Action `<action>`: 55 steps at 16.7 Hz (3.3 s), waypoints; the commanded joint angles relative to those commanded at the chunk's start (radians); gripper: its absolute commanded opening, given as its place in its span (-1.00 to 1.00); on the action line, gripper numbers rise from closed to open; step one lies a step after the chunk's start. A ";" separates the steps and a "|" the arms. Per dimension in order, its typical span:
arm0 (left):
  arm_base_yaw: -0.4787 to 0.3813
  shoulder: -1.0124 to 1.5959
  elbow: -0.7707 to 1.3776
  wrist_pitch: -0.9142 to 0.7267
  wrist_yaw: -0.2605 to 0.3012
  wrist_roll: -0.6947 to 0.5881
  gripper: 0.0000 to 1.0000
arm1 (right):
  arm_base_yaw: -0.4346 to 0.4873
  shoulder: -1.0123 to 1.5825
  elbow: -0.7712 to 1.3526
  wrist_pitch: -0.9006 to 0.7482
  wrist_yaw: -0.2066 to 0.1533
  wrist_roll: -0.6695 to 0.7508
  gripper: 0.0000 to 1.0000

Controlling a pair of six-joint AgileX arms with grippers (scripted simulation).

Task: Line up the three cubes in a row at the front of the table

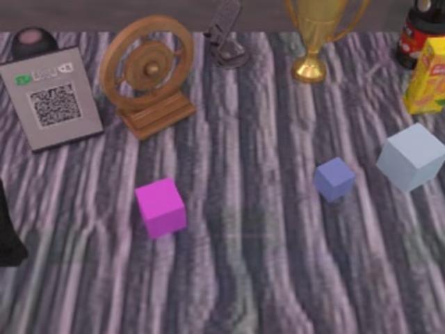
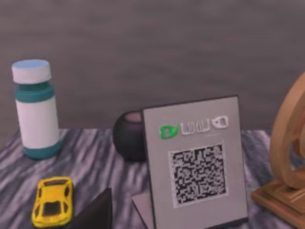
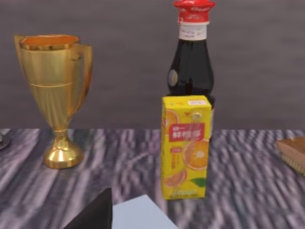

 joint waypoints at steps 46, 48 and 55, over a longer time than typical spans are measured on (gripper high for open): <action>0.000 0.000 0.000 0.000 0.000 0.000 1.00 | 0.397 2.316 1.659 -0.908 0.004 -0.132 1.00; 0.000 0.000 0.000 0.000 0.000 0.000 1.00 | 0.398 2.328 1.643 -0.885 0.004 -0.131 1.00; 0.000 0.000 0.000 0.000 0.000 0.000 1.00 | 0.398 2.328 1.643 -0.885 0.004 -0.131 0.40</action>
